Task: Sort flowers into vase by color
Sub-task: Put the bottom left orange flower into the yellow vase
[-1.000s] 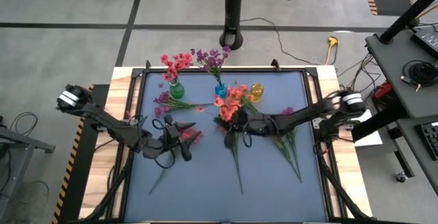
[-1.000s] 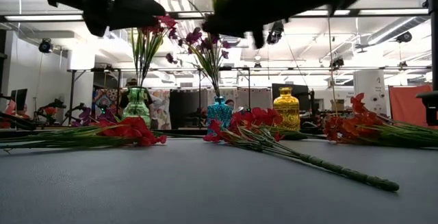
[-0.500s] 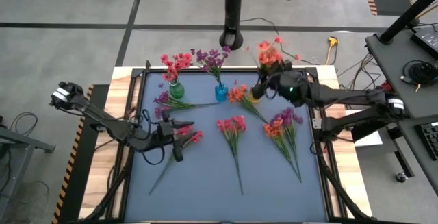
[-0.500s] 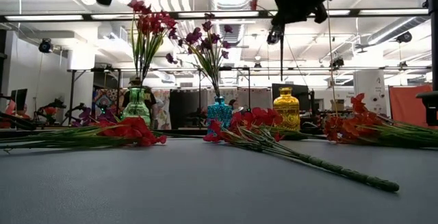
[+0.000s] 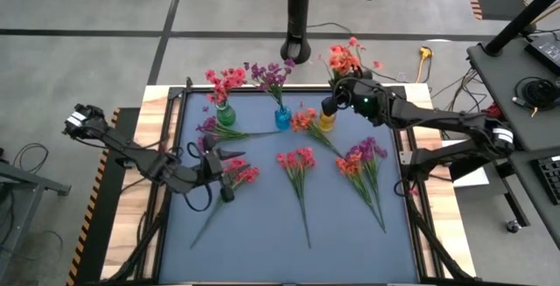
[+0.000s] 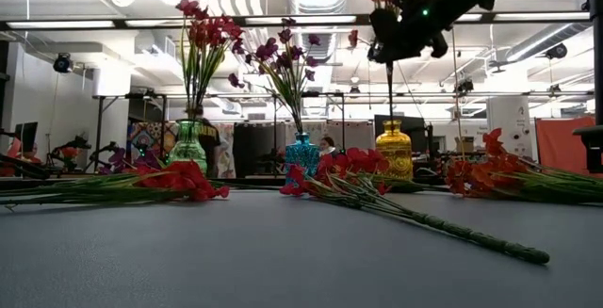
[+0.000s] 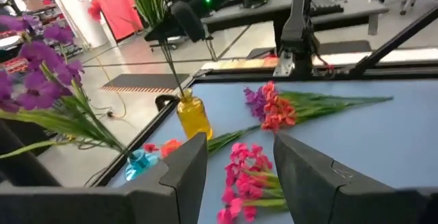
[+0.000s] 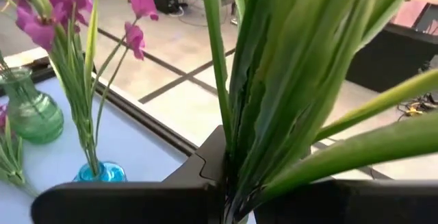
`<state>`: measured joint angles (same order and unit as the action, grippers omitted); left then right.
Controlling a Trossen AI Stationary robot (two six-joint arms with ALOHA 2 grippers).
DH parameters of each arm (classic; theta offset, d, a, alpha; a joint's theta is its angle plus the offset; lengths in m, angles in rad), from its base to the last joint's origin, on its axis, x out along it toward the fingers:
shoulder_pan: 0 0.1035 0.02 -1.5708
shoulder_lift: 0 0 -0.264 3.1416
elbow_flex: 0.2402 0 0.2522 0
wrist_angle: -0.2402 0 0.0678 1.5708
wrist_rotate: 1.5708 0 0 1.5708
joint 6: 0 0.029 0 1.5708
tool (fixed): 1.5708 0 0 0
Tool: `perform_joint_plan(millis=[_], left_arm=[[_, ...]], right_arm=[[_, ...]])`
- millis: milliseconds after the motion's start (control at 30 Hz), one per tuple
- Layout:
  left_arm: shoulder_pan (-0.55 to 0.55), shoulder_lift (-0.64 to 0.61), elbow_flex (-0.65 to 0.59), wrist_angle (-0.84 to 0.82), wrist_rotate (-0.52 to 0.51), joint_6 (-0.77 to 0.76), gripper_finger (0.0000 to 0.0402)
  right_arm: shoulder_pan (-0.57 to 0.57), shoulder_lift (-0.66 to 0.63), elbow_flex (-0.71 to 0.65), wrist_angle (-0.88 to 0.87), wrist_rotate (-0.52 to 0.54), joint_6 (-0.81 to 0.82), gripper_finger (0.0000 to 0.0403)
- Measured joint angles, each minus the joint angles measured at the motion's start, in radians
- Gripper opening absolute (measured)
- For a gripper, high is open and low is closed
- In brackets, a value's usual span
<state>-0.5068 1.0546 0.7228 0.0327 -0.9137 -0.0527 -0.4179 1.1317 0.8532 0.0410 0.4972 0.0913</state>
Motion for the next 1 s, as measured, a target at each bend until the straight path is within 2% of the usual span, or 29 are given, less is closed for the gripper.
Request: perform_joint_plan(millis=[233,533,833,1000], left_arm=[[0.000,-0.004,-0.013,0.001,-0.113,0.000,0.0153],[0.000,-0.004,-0.013,-0.010,-0.116,-0.008,0.0153],[0.000,-0.003,-0.014,-0.013,-0.116,-0.012,0.0153],[0.000,-0.003,-0.014,-0.013,-0.116,-0.012,0.0153]], right_arm=[[0.000,0.025,-0.010,-0.005,0.000,0.030,0.0034],[0.000,0.034,-0.047,-0.007,0.000,0.060,0.0043],[0.001,0.034,-0.073,-0.024,0.000,0.086,0.0135],[0.001,0.014,-0.073,-0.094,0.000,0.112,0.0186]])
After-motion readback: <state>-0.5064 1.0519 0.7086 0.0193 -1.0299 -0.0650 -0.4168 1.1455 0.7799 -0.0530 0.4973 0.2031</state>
